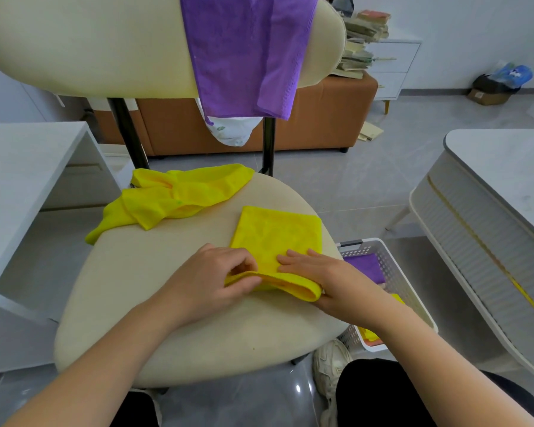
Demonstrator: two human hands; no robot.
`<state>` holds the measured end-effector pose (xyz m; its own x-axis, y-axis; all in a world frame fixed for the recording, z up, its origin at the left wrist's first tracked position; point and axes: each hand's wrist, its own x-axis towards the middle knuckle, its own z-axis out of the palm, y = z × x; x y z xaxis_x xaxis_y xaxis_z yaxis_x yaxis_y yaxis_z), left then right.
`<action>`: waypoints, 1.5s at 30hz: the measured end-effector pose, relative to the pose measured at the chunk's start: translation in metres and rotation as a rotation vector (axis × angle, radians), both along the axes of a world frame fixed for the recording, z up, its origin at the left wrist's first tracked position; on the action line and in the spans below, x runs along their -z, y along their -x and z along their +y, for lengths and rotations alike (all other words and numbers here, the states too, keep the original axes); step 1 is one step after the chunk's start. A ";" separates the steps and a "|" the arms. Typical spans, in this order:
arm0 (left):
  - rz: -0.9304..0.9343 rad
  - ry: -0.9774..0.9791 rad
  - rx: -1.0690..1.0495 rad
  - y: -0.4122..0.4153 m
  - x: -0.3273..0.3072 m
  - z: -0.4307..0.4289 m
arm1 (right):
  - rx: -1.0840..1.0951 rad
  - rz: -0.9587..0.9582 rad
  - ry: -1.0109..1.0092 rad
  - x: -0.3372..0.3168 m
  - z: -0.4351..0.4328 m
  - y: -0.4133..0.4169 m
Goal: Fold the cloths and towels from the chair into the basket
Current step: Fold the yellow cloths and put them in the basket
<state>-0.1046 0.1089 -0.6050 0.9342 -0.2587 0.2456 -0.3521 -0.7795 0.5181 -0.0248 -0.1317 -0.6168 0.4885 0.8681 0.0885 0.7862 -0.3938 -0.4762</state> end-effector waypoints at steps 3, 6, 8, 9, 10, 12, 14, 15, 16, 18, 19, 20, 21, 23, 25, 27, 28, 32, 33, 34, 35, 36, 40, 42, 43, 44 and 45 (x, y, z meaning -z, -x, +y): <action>0.021 0.286 -0.080 0.003 -0.006 0.011 | 0.077 0.135 -0.043 -0.005 -0.003 -0.001; -0.005 0.177 -0.200 0.002 -0.004 0.029 | 0.125 0.266 -0.094 -0.008 -0.005 -0.001; -0.052 -0.027 -0.149 0.000 0.002 0.041 | 0.138 0.314 -0.114 -0.008 -0.005 0.000; -0.057 -0.080 -0.099 -0.001 0.006 0.044 | 0.141 0.330 -0.127 -0.009 -0.005 0.000; -0.037 -0.083 -0.055 0.000 0.008 0.044 | 0.145 0.345 -0.143 -0.010 -0.005 0.000; 0.018 -0.025 0.000 0.001 0.009 0.038 | 0.148 0.375 -0.169 -0.013 -0.004 0.001; 0.041 0.000 0.064 0.000 0.012 0.028 | 0.128 0.380 -0.177 -0.013 -0.003 0.002; 0.039 -0.027 0.109 -0.001 0.016 0.026 | 0.109 0.372 -0.169 -0.012 -0.003 0.003; 0.038 -0.048 0.144 -0.001 0.020 0.025 | 0.097 0.361 -0.153 -0.012 -0.004 0.004; 0.070 -0.003 0.142 -0.002 0.021 0.024 | 0.098 0.350 -0.113 -0.012 -0.008 0.002; 0.081 0.037 0.110 -0.001 0.019 0.023 | 0.116 0.353 -0.107 -0.014 -0.011 0.001; 0.068 0.086 0.068 -0.001 0.016 0.021 | 0.150 0.363 -0.113 -0.015 -0.013 0.000; 0.048 0.147 0.013 -0.001 0.013 0.019 | 0.190 0.369 -0.131 -0.016 -0.014 -0.001; 0.066 0.291 -0.141 -0.001 0.008 0.015 | 0.268 0.370 -0.183 -0.018 -0.013 -0.001; 0.116 0.371 -0.275 -0.004 0.006 0.010 | 0.366 0.418 -0.237 -0.018 -0.010 -0.002; 0.130 0.409 -0.345 -0.007 0.006 0.005 | 0.448 0.470 -0.291 -0.017 -0.006 -0.005; 0.144 0.432 -0.369 -0.008 0.006 0.002 | 0.486 0.482 -0.309 -0.017 -0.003 -0.006; 0.149 0.494 -0.499 -0.015 0.006 -0.007 | 0.606 0.487 -0.322 -0.015 0.010 -0.010; 0.138 0.473 -0.544 -0.017 0.006 -0.010 | 0.628 0.476 -0.308 -0.013 0.014 -0.011; 0.130 0.442 -0.591 -0.019 0.007 -0.012 | 0.659 0.442 -0.278 -0.012 0.017 -0.013; 0.125 0.406 -0.636 -0.022 0.008 -0.015 | 0.693 0.386 -0.242 -0.012 0.020 -0.014; 0.120 0.370 -0.673 -0.024 0.008 -0.017 | 0.720 0.320 -0.203 -0.012 0.023 -0.015; 0.149 0.180 -0.779 -0.031 0.010 -0.022 | 0.801 0.089 -0.012 -0.011 0.038 -0.017; 0.174 0.071 -0.810 -0.036 0.009 -0.022 | 0.842 0.024 0.078 -0.009 0.044 -0.019; 0.187 0.021 -0.823 -0.038 0.009 -0.022 | 0.861 0.001 0.112 -0.009 0.046 -0.019; 0.204 -0.022 -0.834 -0.040 0.008 -0.023 | 0.878 -0.012 0.137 -0.008 0.047 -0.020; 0.219 -0.054 -0.842 -0.042 0.008 -0.022 | 0.895 -0.016 0.152 -0.007 0.049 -0.021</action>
